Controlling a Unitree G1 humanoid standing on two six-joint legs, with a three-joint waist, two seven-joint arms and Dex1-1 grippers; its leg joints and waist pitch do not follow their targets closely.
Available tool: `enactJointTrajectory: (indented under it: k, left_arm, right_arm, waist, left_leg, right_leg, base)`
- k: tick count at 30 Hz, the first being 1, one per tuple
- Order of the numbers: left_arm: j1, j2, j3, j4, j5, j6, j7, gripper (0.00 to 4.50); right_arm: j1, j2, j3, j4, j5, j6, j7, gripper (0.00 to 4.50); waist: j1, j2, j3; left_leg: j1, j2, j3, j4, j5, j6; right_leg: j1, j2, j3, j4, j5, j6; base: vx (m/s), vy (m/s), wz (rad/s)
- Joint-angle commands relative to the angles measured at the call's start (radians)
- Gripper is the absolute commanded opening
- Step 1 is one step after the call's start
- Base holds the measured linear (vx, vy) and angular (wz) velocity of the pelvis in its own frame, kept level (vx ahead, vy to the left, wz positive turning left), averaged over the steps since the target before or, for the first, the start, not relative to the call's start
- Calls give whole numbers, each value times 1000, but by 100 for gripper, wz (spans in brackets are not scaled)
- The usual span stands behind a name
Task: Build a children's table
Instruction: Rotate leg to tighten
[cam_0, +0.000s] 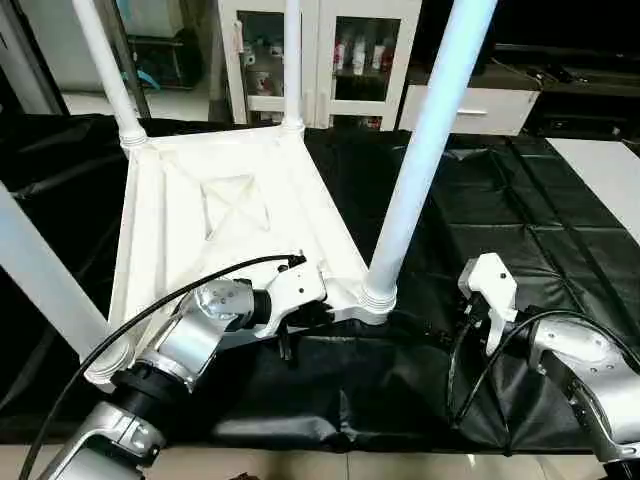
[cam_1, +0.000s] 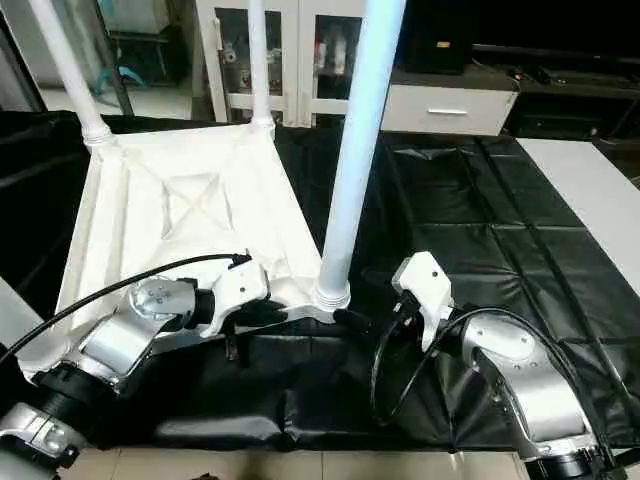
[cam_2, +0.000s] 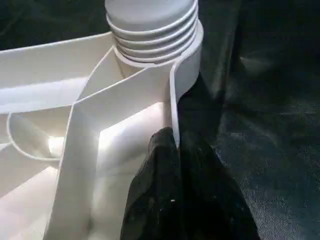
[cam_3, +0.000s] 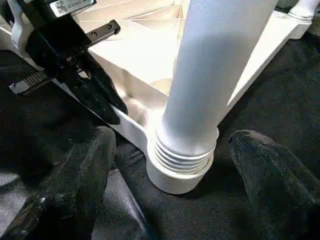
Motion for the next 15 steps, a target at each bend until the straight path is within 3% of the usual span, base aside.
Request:
enactJointTrajectory:
  k: [1,7,15]
  left_arm:
    - [38,27,-112,60,68,74,-70,3]
    - [52,36,-150,38,69,54,-132,3]
    - [76,29,-144,-72,12,94,-149,3]
  right_arm:
    - [-20,-20,-20,12,4,-10,16,396]
    - [-26,-35,-28,18,3,-12,25,396]
    - [-21,-46,-38,16,6,-12,29,396]
  waist:
    - [-8,-9,-34]
    - [-8,-10,-38]
    - [-6,-10,-34]
  left_leg:
    - [3,42,-16,-81,-247,8]
    - [5,41,-11,-72,-198,26]
    - [8,44,-12,-79,-243,20]
  right_leg:
    - [21,-51,38,-84,-239,-160]
    - [27,-49,37,-73,-115,-203]
    - [25,-51,39,-81,-201,-195]
  base:
    - [0,0,0]
    - [0,0,0]
    - [0,0,0]
